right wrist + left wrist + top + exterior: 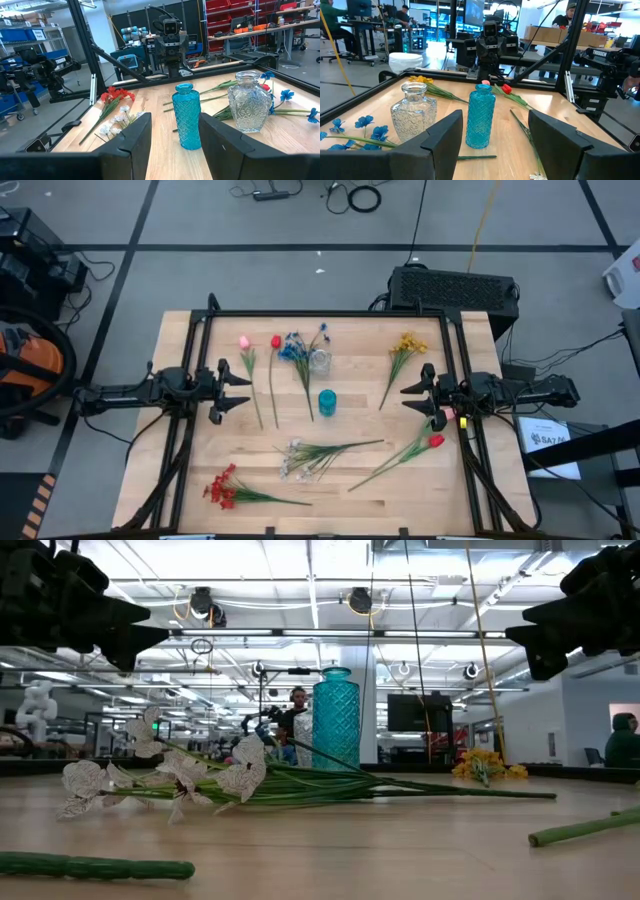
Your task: Sort flowers into vase by color
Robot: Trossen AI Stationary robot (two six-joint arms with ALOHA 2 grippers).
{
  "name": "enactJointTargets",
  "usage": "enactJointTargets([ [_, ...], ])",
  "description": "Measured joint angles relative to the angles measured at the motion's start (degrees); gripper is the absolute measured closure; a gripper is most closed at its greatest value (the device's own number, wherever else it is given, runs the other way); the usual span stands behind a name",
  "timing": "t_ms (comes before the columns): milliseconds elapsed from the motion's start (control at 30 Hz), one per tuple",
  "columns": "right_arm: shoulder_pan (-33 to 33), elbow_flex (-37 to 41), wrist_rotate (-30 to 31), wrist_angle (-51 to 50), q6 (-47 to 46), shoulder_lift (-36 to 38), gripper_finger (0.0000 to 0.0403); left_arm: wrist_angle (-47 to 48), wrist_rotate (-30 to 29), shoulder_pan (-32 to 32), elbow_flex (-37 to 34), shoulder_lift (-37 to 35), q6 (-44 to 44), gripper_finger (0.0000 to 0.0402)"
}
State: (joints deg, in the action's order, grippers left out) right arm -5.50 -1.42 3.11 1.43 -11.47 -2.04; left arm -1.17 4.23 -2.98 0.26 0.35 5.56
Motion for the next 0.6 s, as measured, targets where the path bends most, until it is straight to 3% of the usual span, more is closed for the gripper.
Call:
enactJointTargets([
  [300,0.0,0.01,2.14,1.74,-2.6,-0.1,0.0248,0.0,0.0,0.0,0.01,0.0,0.0,0.0168],
  [467,0.02,0.01,16.6,9.32,-23.51,-0.15,0.0248,0.0,0.0,0.0,-0.01,0.01,0.0,0.0168],
  [600,0.73,0.01,30.91,11.52,-21.28,-0.56,0.0248,0.0,0.0,0.0,0.0,0.0,0.0,0.0168],
])
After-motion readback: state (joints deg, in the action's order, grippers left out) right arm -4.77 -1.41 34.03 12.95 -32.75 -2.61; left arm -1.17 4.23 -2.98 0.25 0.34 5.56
